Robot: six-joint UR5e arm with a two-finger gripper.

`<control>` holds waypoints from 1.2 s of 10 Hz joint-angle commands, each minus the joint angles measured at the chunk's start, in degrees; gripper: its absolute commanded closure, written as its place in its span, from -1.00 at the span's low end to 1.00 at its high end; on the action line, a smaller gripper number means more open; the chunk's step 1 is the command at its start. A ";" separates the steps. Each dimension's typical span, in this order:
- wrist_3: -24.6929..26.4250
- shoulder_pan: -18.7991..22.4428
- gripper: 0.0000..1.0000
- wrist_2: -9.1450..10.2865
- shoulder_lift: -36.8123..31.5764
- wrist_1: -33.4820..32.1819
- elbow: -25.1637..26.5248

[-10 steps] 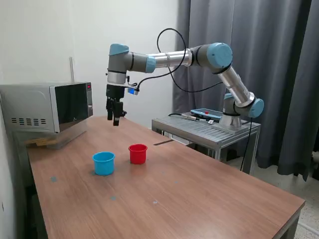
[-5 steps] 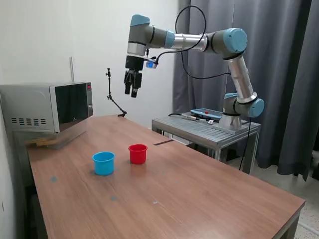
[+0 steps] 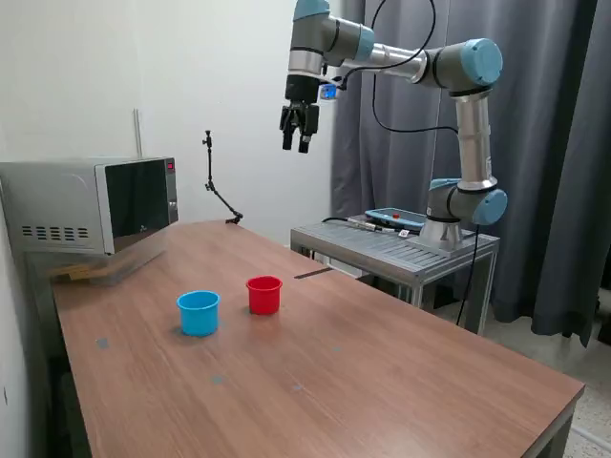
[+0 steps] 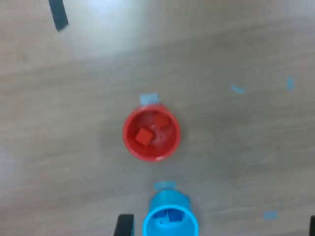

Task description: Place red objects in the red bin, and blue objects in the blue bin.

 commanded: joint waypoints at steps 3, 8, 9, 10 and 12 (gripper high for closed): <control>-0.24 3.82 -1.00 -0.01 -8.99 9.47 5.29; -0.41 7.96 -1.00 0.17 -19.54 9.77 14.34; 0.28 8.05 -1.00 0.43 -21.47 10.03 15.75; 0.64 9.53 -1.00 0.69 -23.14 10.12 17.33; 0.64 13.74 -1.00 0.69 -23.16 12.55 17.69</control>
